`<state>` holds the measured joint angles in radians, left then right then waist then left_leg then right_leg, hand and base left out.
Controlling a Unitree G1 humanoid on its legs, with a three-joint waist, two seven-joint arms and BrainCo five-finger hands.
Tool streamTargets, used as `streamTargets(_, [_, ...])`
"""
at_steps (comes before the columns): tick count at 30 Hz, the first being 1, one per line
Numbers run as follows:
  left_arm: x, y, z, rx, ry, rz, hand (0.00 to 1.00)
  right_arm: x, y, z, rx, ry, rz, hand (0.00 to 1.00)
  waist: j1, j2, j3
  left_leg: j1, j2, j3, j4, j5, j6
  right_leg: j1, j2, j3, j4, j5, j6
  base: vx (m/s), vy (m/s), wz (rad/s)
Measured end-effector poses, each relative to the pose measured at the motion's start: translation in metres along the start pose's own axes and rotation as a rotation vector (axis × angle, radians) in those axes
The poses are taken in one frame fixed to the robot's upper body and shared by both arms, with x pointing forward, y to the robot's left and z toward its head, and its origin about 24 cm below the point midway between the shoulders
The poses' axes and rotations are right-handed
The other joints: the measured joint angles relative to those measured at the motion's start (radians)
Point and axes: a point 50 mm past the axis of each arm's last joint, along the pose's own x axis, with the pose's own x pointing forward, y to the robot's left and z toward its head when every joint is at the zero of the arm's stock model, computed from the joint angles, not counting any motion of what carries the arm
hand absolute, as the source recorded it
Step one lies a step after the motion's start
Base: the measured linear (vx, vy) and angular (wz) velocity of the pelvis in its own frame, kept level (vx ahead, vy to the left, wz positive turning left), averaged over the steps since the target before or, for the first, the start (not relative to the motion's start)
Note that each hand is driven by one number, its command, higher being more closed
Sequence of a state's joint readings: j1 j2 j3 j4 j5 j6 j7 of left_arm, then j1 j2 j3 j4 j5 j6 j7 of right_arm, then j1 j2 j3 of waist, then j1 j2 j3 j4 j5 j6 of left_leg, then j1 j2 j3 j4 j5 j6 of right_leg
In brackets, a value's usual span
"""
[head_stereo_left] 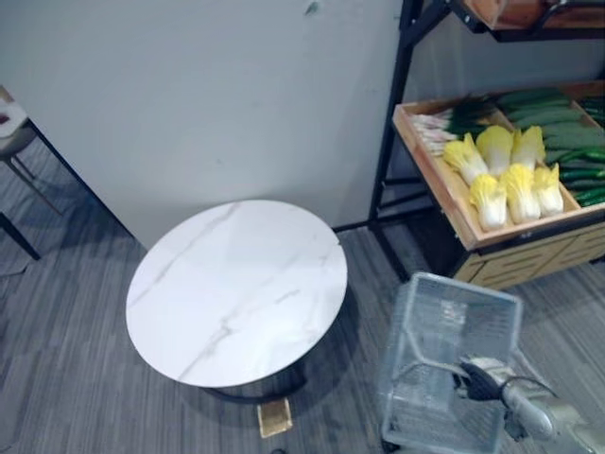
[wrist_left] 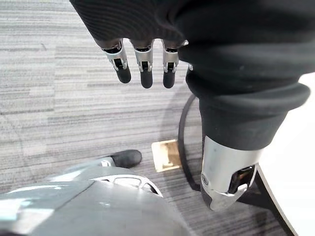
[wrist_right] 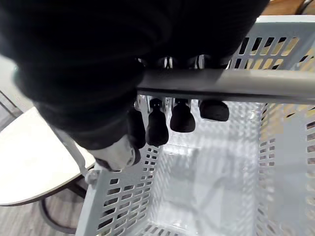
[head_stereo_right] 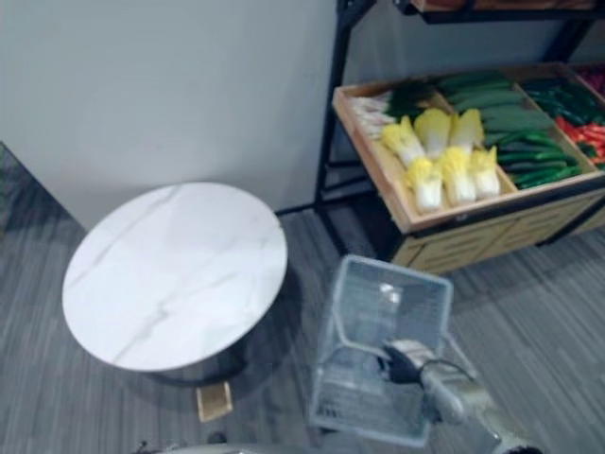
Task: Pick vegetable in the basket
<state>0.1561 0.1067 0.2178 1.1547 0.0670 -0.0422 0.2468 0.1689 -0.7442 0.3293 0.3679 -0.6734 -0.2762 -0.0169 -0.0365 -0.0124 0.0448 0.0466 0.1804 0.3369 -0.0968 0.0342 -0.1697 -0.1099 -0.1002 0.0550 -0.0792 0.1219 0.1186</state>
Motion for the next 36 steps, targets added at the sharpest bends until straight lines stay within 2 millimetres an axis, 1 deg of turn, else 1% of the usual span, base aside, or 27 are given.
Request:
streamTargets(4, [-0.003,-0.001,-0.009,0.06,0.007,-0.022,0.0,-0.005,0.011,-0.013,0.022,0.081,-0.007,1.0,-0.016,-0.002,0.001,0.032,-0.004,0.01,0.0,-0.008,-0.001,0.027,-0.002,0.009,-0.002,-0.003,0.004,0.04,0.01,-0.07])
streamTargets(5, [-0.003,-0.002,-0.009,0.071,0.004,-0.028,0.0,-0.009,0.015,-0.017,0.024,0.108,-0.003,1.0,-0.018,-0.008,0.004,0.043,-0.007,0.011,0.001,-0.012,0.002,0.031,-0.004,0.01,0.008,-0.01,0.008,0.0,0.0,0.0])
streamTargets(7, [-0.003,-0.004,-0.008,0.094,-0.006,-0.04,0.0,-0.018,0.022,-0.025,0.029,0.155,0.005,1.0,-0.019,-0.006,0.004,0.054,-0.015,0.008,0.001,-0.016,0.007,0.027,-0.012,0.009,0.045,-0.03,0.018,0.01,0.013,0.02])
streamTargets(9, [-0.002,-0.003,-0.006,0.105,-0.014,-0.043,0.0,-0.023,0.028,-0.027,0.054,0.184,0.004,1.0,-0.032,-0.015,0.012,0.053,-0.025,0.009,0.036,-0.034,0.011,0.016,-0.027,0.016,0.085,-0.045,0.033,0.0,0.045,-0.04])
streamTargets(10, [-0.001,-0.001,-0.003,0.113,-0.026,-0.04,0.0,-0.023,0.026,-0.027,0.057,0.19,-0.018,1.0,-0.042,-0.025,0.017,0.027,-0.034,0.018,0.091,-0.061,0.022,-0.01,-0.038,0.04,0.116,-0.049,0.039,-0.07,0.095,-0.39])
streamTargets(12, [0.001,0.003,0.005,0.139,-0.053,-0.033,0.0,-0.021,0.024,-0.026,0.058,0.202,-0.056,1.0,-0.045,-0.044,0.028,-0.016,-0.05,0.066,0.161,-0.098,0.044,-0.058,-0.056,0.091,0.132,-0.044,0.058,-0.09,0.104,-0.59])
streamTargets(13, [0.003,0.007,0.014,0.171,-0.082,-0.028,0.0,-0.019,0.025,-0.024,0.077,0.212,-0.069,1.0,-0.046,-0.064,0.039,-0.045,-0.061,0.097,0.214,-0.117,0.072,-0.08,-0.076,0.1,0.116,-0.048,0.051,-0.08,0.092,-0.52])
streamTargets(14, [0.004,0.007,0.017,0.187,-0.092,-0.029,0.0,-0.018,0.026,-0.023,0.084,0.216,-0.073,1.0,-0.044,-0.064,0.045,-0.05,-0.057,0.114,0.226,-0.126,0.087,-0.076,-0.086,0.071,0.096,-0.068,0.022,-0.11,0.114,-0.79])
streamTargets(15, [0.004,0.003,0.022,0.205,-0.111,-0.04,0.0,-0.016,0.026,-0.02,0.098,0.217,-0.078,1.0,-0.043,-0.023,0.062,-0.048,-0.018,0.164,0.212,-0.126,0.103,-0.082,-0.093,-0.063,0.118,-0.124,-0.06,-0.15,0.068,-0.92])
streamTargets(16, [0.003,-0.002,0.025,0.207,-0.124,-0.053,0.0,-0.01,0.02,-0.016,0.101,0.204,-0.104,1.0,-0.042,-0.003,0.096,-0.042,0.022,0.202,0.221,-0.125,0.105,-0.122,-0.099,-0.193,0.299,-0.144,-0.107,-0.14,0.066,-0.95])
streamTargets(18, [0.004,-0.001,0.028,0.202,-0.135,-0.05,0.0,-0.011,0.015,-0.021,0.097,0.216,-0.12,1.0,-0.045,0.006,0.122,-0.022,0.054,0.256,0.223,-0.116,0.097,-0.117,-0.109,-0.309,0.527,-0.18,-0.148,-0.07,0.062,-0.96])
streamTargets(19, [0.004,0.001,0.03,0.201,-0.144,-0.045,0.0,-0.011,0.014,-0.021,0.092,0.21,-0.119,1.0,-0.04,-0.016,0.115,-0.005,0.057,0.301,0.225,-0.113,0.094,-0.075,-0.13,-0.345,0.569,-0.201,-0.147,0.01,0.034,-1.16])
streamTargets(20, [0.003,0.003,0.029,0.199,-0.144,-0.042,0.0,-0.009,0.011,-0.019,0.091,0.2,-0.129,1.0,-0.029,-0.027,0.114,0.001,0.058,0.334,0.229,-0.113,0.093,-0.069,-0.14,-0.357,0.56,-0.22,-0.14,-0.02,-0.017,-1.43])
streamTargets(21, [0.005,0.006,0.034,0.194,-0.157,-0.033,0.0,-0.004,0.003,-0.016,0.085,0.18,-0.158,1.0,-0.021,-0.05,0.117,0.007,0.057,0.385,0.243,-0.113,0.089,-0.078,-0.127,-0.368,0.514,-0.208,-0.125,-0.07,-0.051,-1.39])
streamTargets(23, [0.004,-0.002,0.041,0.178,-0.169,-0.061,0.0,0.002,-0.01,-0.014,0.073,0.167,-0.193,1.0,-0.016,-0.037,0.119,0.008,0.061,0.414,0.214,-0.11,0.091,-0.054,-0.044,-0.324,0.337,-0.143,-0.113,-0.15,-0.075,-1.5])
streamTargets(24, [0.003,-0.01,0.042,0.17,-0.176,-0.088,0.0,0.007,-0.017,-0.01,0.061,0.147,-0.209,1.0,-0.011,-0.003,0.116,0.005,0.105,0.468,0.198,-0.091,0.087,-0.026,-0.023,-0.323,0.256,-0.134,-0.142,-0.14,-0.082,-1.32])
streamTargets(25, [0.003,-0.011,0.046,0.167,-0.187,-0.095,0.0,0.008,-0.018,-0.01,0.06,0.147,-0.213,1.0,-0.016,-0.005,0.118,0.007,0.107,0.5,0.2,-0.077,0.08,-0.048,-0.075,-0.384,0.379,-0.211,-0.148,-0.11,-0.115,-1.12])
streamTargets(26, [0.003,-0.011,0.048,0.181,-0.196,-0.097,0.0,0.008,-0.017,-0.012,0.059,0.154,-0.206,1.0,-0.017,-0.011,0.116,0.01,0.112,0.522,0.21,-0.073,0.074,-0.051,-0.132,-0.436,0.452,-0.25,-0.139,-0.08,-0.173,-0.83])
streamTargets(27, [0.003,-0.009,0.048,0.198,-0.196,-0.096,0.0,0.008,-0.015,-0.011,0.056,0.149,-0.197,1.0,-0.015,-0.016,0.113,0.003,0.135,0.549,0.236,-0.068,0.065,-0.043,-0.168,-0.462,0.453,-0.273,-0.096,-0.09,-0.295,-0.89])
streamTargets(28, [0.004,-0.007,0.049,0.189,-0.198,-0.09,0.0,0.01,-0.016,-0.008,0.051,0.133,-0.196,1.0,-0.012,-0.025,0.109,-0.009,0.159,0.567,0.263,-0.057,0.049,-0.047,-0.159,-0.463,0.409,-0.272,-0.017,-0.07,-0.31,-0.77])
streamTargets(29, [0.005,-0.006,0.051,0.178,-0.195,-0.087,0.0,0.011,-0.017,-0.008,0.046,0.132,-0.197,1.0,-0.014,-0.017,0.114,-0.01,0.168,0.575,0.264,-0.042,0.046,-0.046,-0.132,-0.464,0.389,-0.272,-0.013,-0.05,-0.249,-0.63])
streamTargets(30, [0.004,-0.01,0.049,0.167,-0.188,-0.097,0.0,0.01,-0.018,-0.009,0.041,0.138,-0.199,1.0,-0.014,-0.006,0.117,-0.01,0.19,0.579,0.244,-0.011,0.052,-0.042,-0.09,-0.457,0.352,-0.253,-0.03,-0.03,-0.224,-0.51])
streamTargets(31, [0.002,-0.013,0.046,0.163,-0.182,-0.104,0.0,0.01,-0.018,-0.01,0.038,0.143,-0.195,1.0,-0.015,0.015,0.111,0.001,0.208,0.581,0.213,0.039,0.047,-0.037,-0.05,-0.443,0.322,-0.24,-0.05,-0.04,-0.271,-0.59])
streamTargets(32, [0.002,-0.016,0.044,0.161,-0.178,-0.109,0.0,0.01,-0.016,-0.009,0.037,0.14,-0.189,1.0,-0.018,0.025,0.105,0.014,0.228,0.58,0.203,0.079,0.038,-0.026,-0.016,-0.434,0.294,-0.228,-0.067,-0.02,-0.276,-0.47])
streamTargets(33, [0.002,-0.016,0.045,0.16,-0.179,-0.109,0.0,0.01,-0.015,-0.009,0.038,0.138,-0.186,1.0,-0.02,0.027,0.104,0.017,0.237,0.579,0.206,0.097,0.037,-0.016,-0.004,-0.431,0.278,-0.221,-0.074,0.0,-0.282,-0.41])
streamTargets(35, [0.002,-0.013,0.043,0.13,-0.168,-0.098,0.0,0.01,-0.013,-0.007,0.038,0.132,-0.178,1.0,-0.027,0.037,0.101,0.026,0.306,0.559,0.323,0.125,0.044,0.025,0.043,-0.387,0.217,-0.204,-0.091,0.0,-0.256,-0.53])
streamTargets(36, [0.002,-0.012,0.041,0.117,-0.16,-0.09,0.0,0.01,-0.014,-0.007,0.037,0.131,-0.181,1.0,-0.025,0.027,0.107,0.026,0.326,0.531,0.375,0.132,0.054,0.035,0.051,-0.362,0.207,-0.204,-0.091,-0.01,-0.132,-1.09])
